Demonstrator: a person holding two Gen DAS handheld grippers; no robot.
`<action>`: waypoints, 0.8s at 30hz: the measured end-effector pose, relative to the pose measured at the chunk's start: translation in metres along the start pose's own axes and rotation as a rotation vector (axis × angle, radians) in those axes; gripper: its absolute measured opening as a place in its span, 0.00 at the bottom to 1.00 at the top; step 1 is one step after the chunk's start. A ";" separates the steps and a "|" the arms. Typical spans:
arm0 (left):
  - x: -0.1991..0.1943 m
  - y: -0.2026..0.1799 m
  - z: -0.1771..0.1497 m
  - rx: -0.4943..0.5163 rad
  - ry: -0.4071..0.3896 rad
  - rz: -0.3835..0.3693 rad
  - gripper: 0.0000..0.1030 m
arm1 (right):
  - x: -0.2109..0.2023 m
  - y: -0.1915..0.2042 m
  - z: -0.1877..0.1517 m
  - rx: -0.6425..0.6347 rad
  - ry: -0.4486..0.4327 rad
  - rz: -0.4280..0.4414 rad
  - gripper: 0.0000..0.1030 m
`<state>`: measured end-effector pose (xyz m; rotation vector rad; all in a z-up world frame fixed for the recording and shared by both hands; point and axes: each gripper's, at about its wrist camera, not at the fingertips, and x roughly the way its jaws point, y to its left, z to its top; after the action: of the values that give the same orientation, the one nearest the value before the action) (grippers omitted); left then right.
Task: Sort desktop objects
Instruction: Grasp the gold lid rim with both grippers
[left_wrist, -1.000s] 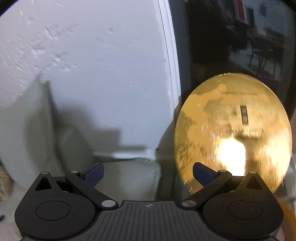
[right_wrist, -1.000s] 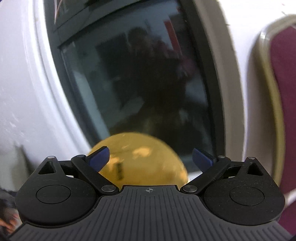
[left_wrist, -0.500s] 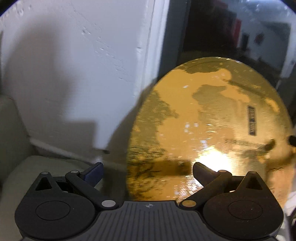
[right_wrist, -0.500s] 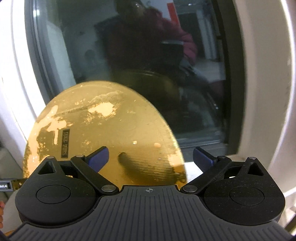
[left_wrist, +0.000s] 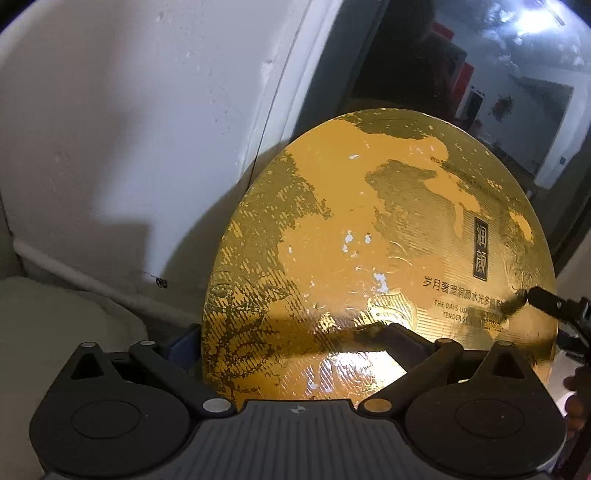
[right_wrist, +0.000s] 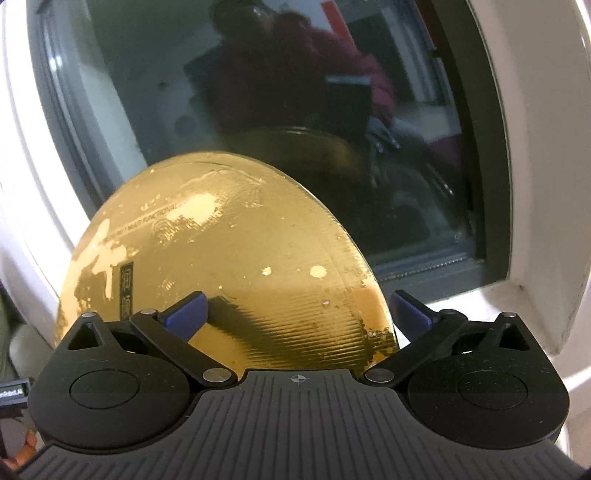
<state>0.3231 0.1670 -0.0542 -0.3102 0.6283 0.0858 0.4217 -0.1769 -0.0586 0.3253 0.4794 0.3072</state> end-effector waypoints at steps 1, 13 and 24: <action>-0.002 -0.004 0.000 0.015 -0.020 0.018 0.98 | -0.003 0.003 0.002 -0.001 -0.006 -0.004 0.99; -0.157 -0.057 0.033 0.094 -0.297 -0.039 0.98 | -0.163 0.053 0.057 -0.099 -0.235 -0.007 0.91; -0.282 -0.080 -0.037 0.003 -0.180 -0.052 0.98 | -0.363 0.078 0.027 -0.120 -0.098 -0.048 0.91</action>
<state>0.0884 0.0836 0.1052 -0.3120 0.4421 0.0622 0.1122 -0.2442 0.1374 0.2104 0.3703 0.2714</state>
